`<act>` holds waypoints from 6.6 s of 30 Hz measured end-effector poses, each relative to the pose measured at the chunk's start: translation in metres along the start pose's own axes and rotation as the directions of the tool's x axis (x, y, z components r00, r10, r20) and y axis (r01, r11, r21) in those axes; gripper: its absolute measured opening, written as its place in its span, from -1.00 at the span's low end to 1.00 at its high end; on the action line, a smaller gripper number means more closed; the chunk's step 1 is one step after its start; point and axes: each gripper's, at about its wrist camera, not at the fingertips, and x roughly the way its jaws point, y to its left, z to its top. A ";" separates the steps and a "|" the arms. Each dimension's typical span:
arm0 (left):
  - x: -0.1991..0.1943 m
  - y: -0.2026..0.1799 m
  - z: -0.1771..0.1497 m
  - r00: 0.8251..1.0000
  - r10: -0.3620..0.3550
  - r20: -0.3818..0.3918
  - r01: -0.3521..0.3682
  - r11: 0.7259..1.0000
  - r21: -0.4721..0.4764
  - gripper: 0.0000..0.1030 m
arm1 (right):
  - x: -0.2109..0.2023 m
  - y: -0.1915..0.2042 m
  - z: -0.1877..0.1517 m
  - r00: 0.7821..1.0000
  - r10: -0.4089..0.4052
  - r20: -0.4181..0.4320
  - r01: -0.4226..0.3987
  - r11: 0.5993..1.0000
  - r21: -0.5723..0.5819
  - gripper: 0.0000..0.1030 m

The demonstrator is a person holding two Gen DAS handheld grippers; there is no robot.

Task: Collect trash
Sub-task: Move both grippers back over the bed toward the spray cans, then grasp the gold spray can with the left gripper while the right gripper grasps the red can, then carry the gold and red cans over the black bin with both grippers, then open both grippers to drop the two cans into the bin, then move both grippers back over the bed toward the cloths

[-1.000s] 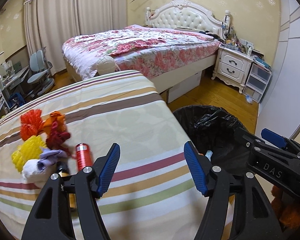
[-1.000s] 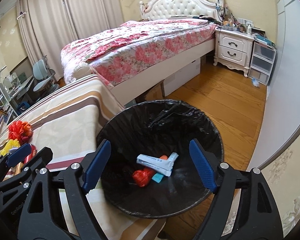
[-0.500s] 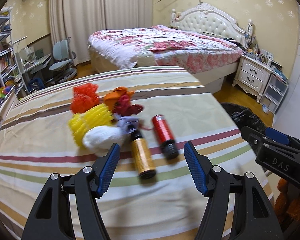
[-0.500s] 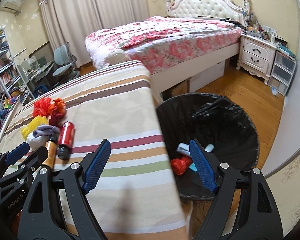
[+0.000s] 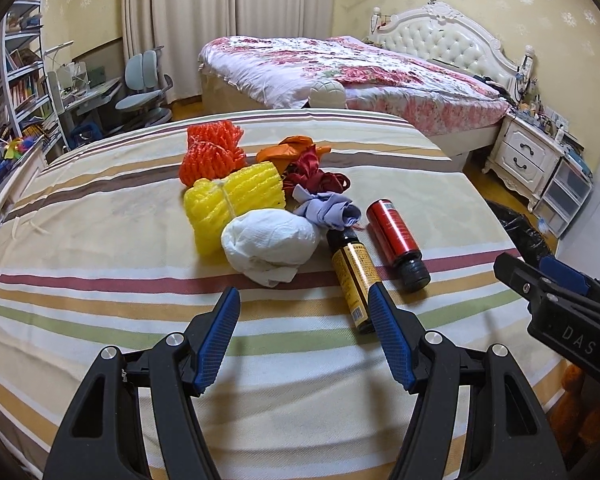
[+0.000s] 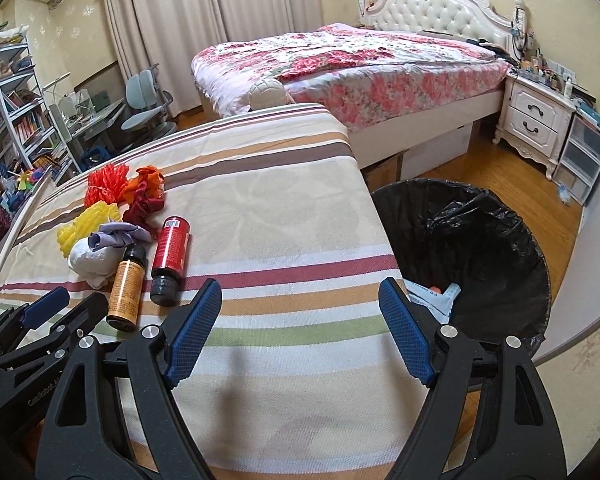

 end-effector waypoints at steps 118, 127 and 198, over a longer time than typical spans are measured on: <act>0.007 -0.123 0.019 0.980 -0.195 0.042 0.184 0.966 0.182 -0.52 | -0.020 -0.091 0.009 0.988 -0.146 0.050 0.142 0.987 0.077 -0.55; 0.029 -0.161 0.029 0.979 -0.203 0.026 0.192 0.954 0.229 -0.52 | -0.014 -0.118 0.012 0.985 -0.163 0.047 0.157 0.981 0.113 -0.55; -0.023 -0.050 -0.002 0.998 -0.005 0.057 0.001 0.998 0.066 0.38 | -0.027 -0.052 -0.027 0.996 -0.090 0.012 0.089 0.995 0.046 0.12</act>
